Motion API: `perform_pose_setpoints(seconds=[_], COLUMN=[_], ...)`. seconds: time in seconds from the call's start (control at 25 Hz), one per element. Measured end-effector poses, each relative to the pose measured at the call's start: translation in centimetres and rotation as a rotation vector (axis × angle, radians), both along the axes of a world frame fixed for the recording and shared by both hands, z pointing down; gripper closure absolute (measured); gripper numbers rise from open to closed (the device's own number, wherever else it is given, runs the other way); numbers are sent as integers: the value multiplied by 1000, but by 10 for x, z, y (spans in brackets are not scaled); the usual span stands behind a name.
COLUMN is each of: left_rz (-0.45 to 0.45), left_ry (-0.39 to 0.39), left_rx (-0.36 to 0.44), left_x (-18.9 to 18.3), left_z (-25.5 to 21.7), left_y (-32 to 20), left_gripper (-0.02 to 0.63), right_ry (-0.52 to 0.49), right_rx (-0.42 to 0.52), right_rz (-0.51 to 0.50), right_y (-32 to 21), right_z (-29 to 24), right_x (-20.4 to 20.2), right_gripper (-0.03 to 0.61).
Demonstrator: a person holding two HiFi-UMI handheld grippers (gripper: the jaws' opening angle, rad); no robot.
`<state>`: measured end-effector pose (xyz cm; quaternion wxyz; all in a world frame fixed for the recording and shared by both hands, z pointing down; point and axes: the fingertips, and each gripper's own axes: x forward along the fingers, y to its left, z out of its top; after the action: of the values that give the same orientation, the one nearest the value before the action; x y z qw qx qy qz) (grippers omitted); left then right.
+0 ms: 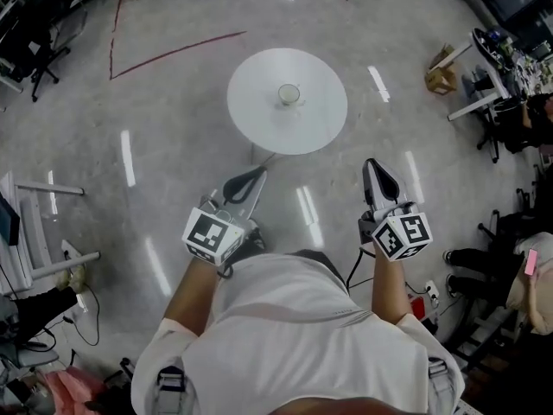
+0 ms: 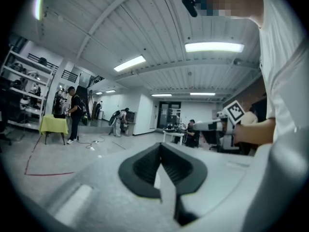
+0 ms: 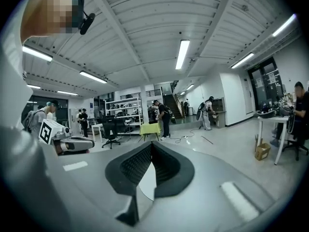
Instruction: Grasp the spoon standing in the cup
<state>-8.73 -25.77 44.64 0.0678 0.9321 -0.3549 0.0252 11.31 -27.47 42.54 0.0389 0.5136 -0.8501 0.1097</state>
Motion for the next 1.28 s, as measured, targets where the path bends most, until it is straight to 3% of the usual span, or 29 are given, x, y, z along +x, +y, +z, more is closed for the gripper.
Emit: perform_pose_setpoints(seconds=[0.24, 0.6, 0.84, 0.96, 1.16, 1.28], left_rz=[-51, -96, -188, -206, -235, -273], left_ry=[66, 66, 32, 23, 39, 46], left_rx=[-7, -18, -22, -36, -39, -50], left_x=[-37, -25, -19, 6, 73, 91], left_z=[-5, -3, -2, -3, -8, 1], left_y=[-60, -122, -178, -218, -288, -312], left_gripper=[612, 612, 612, 612, 612, 612], right_ry=[22, 15, -32, -20, -21, -3], right_rx=[-26, -35, -53, -84, -178, -232], right_rz=[-35, -100, -177, -214, -229, -257], right_y=[-56, -134, -210, -253, -329, -364], right_z=[9, 12, 27, 35, 60, 85], right_x=[-33, -26, -21, -3, 69, 83], right_gripper=[572, 572, 572, 572, 571, 556])
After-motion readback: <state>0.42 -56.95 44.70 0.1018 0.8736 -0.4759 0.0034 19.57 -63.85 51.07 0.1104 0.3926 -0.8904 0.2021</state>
